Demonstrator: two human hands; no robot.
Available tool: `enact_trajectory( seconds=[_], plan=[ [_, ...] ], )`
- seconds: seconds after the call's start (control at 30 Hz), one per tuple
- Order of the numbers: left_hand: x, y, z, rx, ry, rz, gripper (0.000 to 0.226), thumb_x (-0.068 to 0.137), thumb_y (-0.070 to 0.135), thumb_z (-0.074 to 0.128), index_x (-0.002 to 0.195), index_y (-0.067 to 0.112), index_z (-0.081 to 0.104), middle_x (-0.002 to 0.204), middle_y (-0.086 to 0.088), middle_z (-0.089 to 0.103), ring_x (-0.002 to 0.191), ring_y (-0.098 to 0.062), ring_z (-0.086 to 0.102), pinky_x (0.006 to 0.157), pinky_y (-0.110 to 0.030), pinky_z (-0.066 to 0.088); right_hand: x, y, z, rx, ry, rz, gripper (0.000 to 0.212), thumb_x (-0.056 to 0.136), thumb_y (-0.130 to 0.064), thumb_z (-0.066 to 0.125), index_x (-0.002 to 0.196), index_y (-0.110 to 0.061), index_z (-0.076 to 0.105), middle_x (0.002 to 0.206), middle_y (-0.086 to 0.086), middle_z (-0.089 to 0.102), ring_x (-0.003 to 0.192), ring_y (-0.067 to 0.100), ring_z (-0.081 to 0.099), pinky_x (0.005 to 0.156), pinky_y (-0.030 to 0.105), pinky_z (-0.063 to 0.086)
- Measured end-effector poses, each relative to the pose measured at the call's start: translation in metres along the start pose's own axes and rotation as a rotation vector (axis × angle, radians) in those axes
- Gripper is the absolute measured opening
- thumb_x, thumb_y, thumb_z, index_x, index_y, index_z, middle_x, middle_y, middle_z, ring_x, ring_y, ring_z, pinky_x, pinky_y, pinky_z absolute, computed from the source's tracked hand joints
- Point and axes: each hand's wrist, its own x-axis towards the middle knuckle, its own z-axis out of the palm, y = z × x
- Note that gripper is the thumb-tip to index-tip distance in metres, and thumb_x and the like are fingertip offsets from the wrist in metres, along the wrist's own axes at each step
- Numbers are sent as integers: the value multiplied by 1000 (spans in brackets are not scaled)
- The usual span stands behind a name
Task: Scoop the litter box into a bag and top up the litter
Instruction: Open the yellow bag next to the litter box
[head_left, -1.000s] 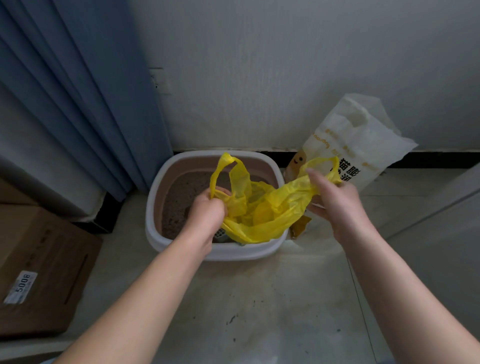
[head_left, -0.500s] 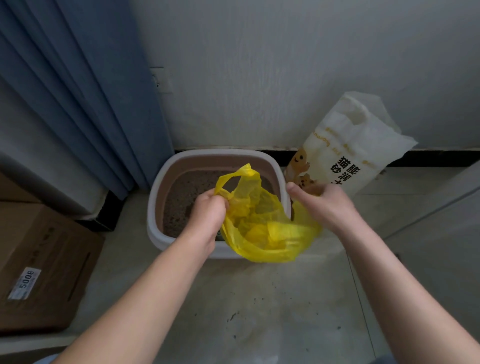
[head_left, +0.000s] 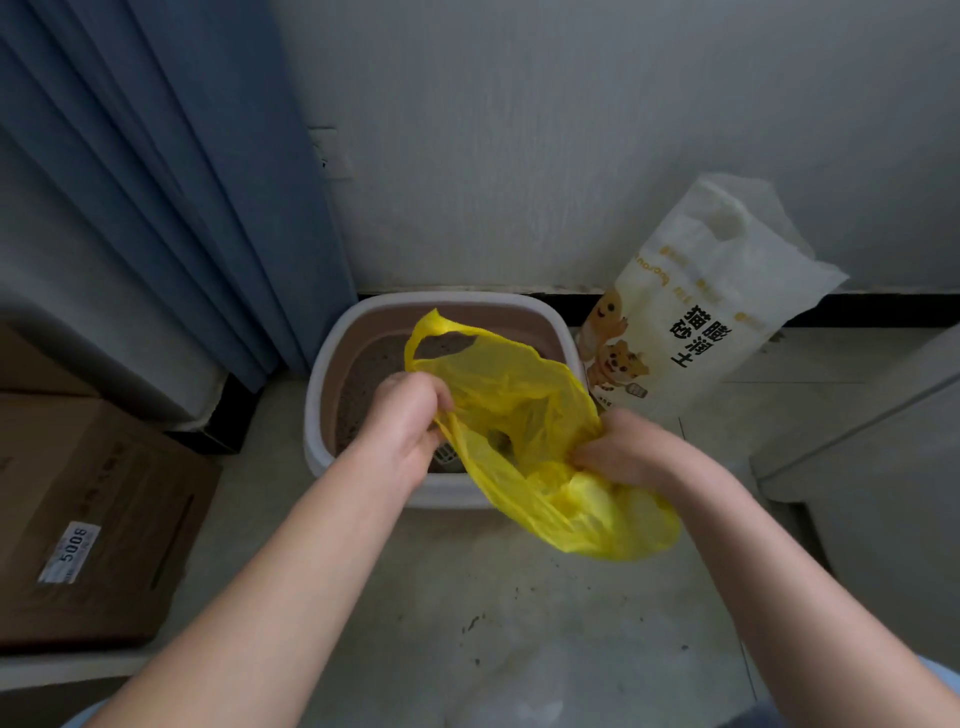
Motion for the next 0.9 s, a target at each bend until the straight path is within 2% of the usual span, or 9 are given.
enact_trajectory(
  seconds=[0.13, 0.27, 0.33, 0.4, 0.47, 0.53, 0.67, 0.77, 0.9],
  plan=[
    [-5, -2, -2, 361, 112, 363, 81, 78, 3, 55, 153, 20, 29, 152, -7, 42, 137, -27, 42, 116, -46, 36, -1, -1, -9, 31, 67, -13, 18, 85, -28, 67, 91, -11, 68, 81, 4, 67, 67, 14, 60, 55, 24, 46],
    [-14, -23, 5, 1161, 82, 1086, 89, 79, 43, 67, 156, 21, 27, 165, -9, 18, 153, -27, 15, 125, -49, 13, -3, -7, -8, 78, 61, -147, 19, 80, -32, 73, 88, -15, 70, 86, 4, 74, 75, 17, 69, 69, 31, 56],
    [-6, -37, 2, 1509, 26, 944, 101, 78, 63, 65, 158, 23, 18, 167, -11, 10, 154, -28, 8, 124, -55, 7, -5, -10, -12, 151, 5, -228, 18, 76, -34, 78, 85, -19, 72, 81, -1, 75, 75, 16, 72, 72, 32, 60],
    [1, -40, -4, 1620, 17, 721, 94, 79, 61, 66, 155, 24, 25, 161, -10, 27, 149, -29, 26, 121, -55, 17, -7, -9, -16, 216, -58, -265, 22, 73, -35, 82, 90, -23, 75, 83, -3, 77, 79, 16, 74, 80, 38, 60],
    [9, -30, -11, 1447, 56, 658, 51, 82, 42, 67, 129, 26, 56, 131, -8, 62, 124, -32, 55, 106, -48, 42, -7, -5, -21, 252, -67, -258, 24, 73, -32, 83, 95, -26, 75, 86, -4, 77, 81, 16, 74, 83, 40, 60],
    [13, -18, -13, 1171, 89, 596, 19, 79, 18, 62, 97, 25, 66, 98, -4, 71, 98, -33, 63, 82, -41, 53, -4, -1, -25, 265, -15, -224, 22, 75, -25, 81, 95, -26, 74, 86, -2, 77, 80, 17, 74, 82, 39, 60],
    [16, -8, -6, 828, 10, 453, 29, 80, -4, 46, 87, 19, 62, 83, -1, 62, 78, -23, 56, 60, -30, 42, 0, 5, -31, 213, 161, -118, 20, 79, -18, 72, 98, -24, 71, 89, -1, 73, 76, 15, 67, 72, 29, 55],
    [18, -5, -2, 503, -2, 308, 33, 83, -7, 41, 83, 17, 63, 74, -8, 61, 70, -25, 57, 63, -35, 47, 6, 10, -33, 222, 287, -34, 20, 81, -12, 68, 98, -22, 67, 85, 4, 67, 70, 16, 59, 61, 26, 45],
    [18, 2, -2, 209, -21, 194, 30, 92, -3, 44, 88, 20, 64, 74, -9, 62, 63, -25, 59, 59, -34, 49, 16, 20, -33, 253, 341, 15, 18, 81, -12, 66, 98, -16, 68, 92, 10, 69, 81, 26, 65, 66, 30, 50]
  ],
)
